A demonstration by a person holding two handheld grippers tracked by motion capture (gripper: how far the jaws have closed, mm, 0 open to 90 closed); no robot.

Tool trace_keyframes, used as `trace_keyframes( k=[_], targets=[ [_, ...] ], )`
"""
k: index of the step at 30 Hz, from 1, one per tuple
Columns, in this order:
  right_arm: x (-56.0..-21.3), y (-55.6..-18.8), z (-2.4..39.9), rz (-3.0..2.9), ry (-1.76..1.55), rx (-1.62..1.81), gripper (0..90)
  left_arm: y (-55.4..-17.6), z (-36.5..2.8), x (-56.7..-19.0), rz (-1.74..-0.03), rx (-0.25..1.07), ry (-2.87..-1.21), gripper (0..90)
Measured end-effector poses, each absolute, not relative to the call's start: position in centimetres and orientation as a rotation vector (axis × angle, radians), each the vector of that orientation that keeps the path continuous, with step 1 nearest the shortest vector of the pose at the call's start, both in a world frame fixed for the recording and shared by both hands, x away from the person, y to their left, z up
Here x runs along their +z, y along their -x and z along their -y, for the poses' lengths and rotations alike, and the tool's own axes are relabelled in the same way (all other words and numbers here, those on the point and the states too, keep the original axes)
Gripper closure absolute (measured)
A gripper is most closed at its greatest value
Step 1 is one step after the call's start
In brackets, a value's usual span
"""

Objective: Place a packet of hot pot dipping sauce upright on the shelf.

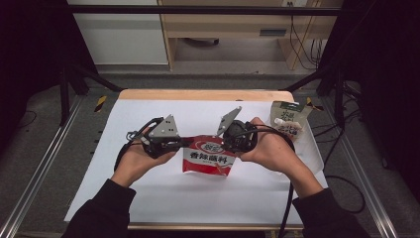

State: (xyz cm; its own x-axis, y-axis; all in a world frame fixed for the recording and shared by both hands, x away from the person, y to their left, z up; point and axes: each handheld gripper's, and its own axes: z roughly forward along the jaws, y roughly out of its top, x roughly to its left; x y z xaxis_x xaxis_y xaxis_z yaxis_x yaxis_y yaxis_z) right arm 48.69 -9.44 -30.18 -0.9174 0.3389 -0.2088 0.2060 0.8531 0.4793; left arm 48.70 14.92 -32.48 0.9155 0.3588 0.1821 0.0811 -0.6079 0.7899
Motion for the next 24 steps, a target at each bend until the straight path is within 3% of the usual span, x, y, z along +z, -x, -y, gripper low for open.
trace_keyframes(
  k=[11,15,19,24],
  targets=[
    [-28.8,-49.1,9.3,-2.764,-0.397,0.554,90.0,-49.1,-14.7,-32.9,-0.346,0.374,-2.162,85.2],
    [-28.5,-49.3,9.2,-2.77,-0.379,0.526,90.0,-49.1,-14.8,-33.2,-0.384,0.385,-2.12,72.5],
    [-28.4,-49.4,9.2,-2.777,-0.385,0.522,90.0,-49.1,-15.0,-33.6,-0.447,0.402,-2.079,49.2],
    [-28.4,-49.6,9.5,-2.776,-0.387,0.523,90.0,-48.9,-15.2,-34.2,-0.471,0.416,-2.055,32.9]
  ],
)
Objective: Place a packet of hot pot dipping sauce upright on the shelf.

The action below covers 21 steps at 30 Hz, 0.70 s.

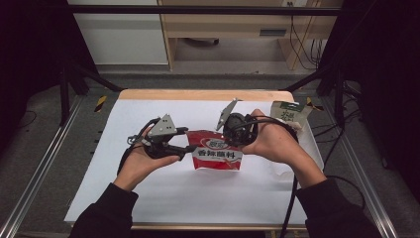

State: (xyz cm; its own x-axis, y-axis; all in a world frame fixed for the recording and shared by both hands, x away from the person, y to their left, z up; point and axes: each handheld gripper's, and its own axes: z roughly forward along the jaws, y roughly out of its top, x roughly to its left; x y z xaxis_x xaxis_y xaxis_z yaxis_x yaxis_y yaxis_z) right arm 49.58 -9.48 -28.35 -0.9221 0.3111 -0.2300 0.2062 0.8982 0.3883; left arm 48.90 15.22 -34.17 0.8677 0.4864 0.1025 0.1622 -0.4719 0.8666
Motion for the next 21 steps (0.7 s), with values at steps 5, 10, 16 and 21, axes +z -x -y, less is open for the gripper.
trace_keyframes(
  k=[5,10,16,21],
  targets=[
    [-28.0,-49.7,10.4,-2.756,-0.427,0.545,90.0,-48.2,-16.0,-34.8,-0.508,0.441,-2.013,24.3],
    [-27.8,-49.8,11.3,-2.75,-0.466,0.552,90.0,-47.8,-17.0,-36.0,-0.549,0.463,-2.02,19.3],
    [-27.1,-50.0,12.5,-2.725,-0.499,0.571,90.0,-47.2,-18.4,-37.9,-0.593,0.488,-2.037,16.0],
    [-25.7,-50.1,13.7,-2.697,-0.526,0.599,90.0,-46.5,-19.8,-39.9,-0.639,0.51,-2.053,15.0]
  ],
)
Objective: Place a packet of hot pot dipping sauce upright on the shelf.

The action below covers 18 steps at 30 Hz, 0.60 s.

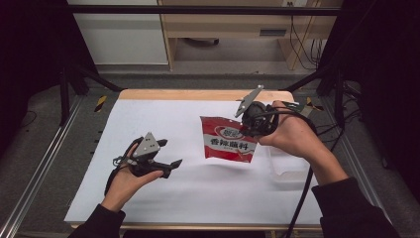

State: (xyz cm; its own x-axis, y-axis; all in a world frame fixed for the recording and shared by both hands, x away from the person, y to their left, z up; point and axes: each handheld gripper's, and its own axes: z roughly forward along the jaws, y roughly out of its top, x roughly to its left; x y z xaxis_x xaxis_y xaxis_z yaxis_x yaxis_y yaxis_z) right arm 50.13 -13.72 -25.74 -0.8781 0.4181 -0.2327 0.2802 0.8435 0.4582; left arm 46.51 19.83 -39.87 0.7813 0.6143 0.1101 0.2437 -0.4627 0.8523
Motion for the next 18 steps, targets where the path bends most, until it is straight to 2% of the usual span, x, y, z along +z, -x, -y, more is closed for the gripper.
trace_keyframes(
  k=[12,15,18],
  targets=[
    [-22.8,-50.4,15.8,-2.632,-0.605,0.627,90.0,-46.2,-23.0,-42.2,-0.734,0.539,-1.983,11.0],
    [-22.4,-50.5,16.2,-2.626,-0.606,0.619,90.0,-46.2,-23.5,-43.0,-0.719,0.519,-1.976,5.8],
    [-22.0,-50.5,16.7,-2.614,-0.611,0.628,90.0,-46.4,-24.0,-43.5,-0.744,0.53,-1.977,5.6]
  ],
)
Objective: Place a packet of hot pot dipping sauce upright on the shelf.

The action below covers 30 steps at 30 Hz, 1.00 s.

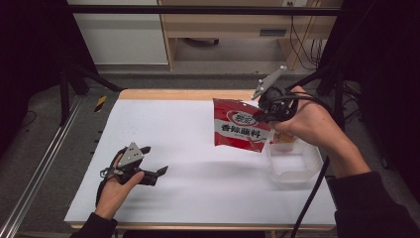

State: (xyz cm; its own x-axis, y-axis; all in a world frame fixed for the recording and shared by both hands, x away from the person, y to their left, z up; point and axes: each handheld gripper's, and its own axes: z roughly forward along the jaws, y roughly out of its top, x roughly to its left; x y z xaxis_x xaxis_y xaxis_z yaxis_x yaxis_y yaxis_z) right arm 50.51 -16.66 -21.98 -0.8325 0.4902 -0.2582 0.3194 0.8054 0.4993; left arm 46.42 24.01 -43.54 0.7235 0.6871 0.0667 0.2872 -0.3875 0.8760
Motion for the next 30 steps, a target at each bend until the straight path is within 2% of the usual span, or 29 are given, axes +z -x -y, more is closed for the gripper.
trace_keyframes(
  k=[5,16,30],
  targets=[
    [-21.0,-50.2,17.8,-2.584,-0.639,0.664,90.0,-46.8,-24.8,-44.1,-0.771,0.574,-2.001,5.6],
    [-20.1,-49.4,19.7,-2.558,-0.689,0.642,90.0,-46.8,-25.7,-44.0,-0.814,0.628,-1.945,5.6],
    [-21.1,-49.2,22.5,-2.554,-0.743,0.601,90.0,-47.0,-25.7,-44.1,-0.814,0.631,-1.957,5.6]
  ],
)
